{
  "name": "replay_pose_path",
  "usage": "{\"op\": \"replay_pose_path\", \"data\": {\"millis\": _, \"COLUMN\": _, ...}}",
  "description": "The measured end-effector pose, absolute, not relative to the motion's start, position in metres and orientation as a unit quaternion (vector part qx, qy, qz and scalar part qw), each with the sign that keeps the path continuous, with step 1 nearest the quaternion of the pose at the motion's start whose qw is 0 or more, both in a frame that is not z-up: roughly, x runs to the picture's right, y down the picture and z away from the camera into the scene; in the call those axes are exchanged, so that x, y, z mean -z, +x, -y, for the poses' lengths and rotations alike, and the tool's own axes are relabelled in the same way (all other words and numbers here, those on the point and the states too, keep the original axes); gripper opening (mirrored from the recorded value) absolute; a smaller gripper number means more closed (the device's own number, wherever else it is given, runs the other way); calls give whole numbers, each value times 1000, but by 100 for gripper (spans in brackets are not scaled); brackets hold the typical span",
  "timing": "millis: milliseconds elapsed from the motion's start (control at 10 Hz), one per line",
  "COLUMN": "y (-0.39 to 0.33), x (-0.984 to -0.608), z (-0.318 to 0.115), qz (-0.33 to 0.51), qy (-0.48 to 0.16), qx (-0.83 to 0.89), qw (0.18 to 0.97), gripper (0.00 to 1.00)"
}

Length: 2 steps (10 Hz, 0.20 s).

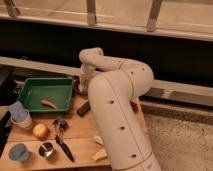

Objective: Wipe purple bowl with towel

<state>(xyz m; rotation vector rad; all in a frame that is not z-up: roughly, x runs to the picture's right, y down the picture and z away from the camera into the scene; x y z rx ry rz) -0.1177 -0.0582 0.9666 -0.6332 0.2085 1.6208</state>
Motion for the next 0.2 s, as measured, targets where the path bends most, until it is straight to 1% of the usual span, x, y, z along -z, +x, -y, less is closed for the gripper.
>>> {"op": "replay_pose_path", "data": {"millis": 200, "y": -122, "x": -978, "z": 75, "qz": -83, "qy": -274, "qx": -718, "qw": 634, "gripper": 0}}
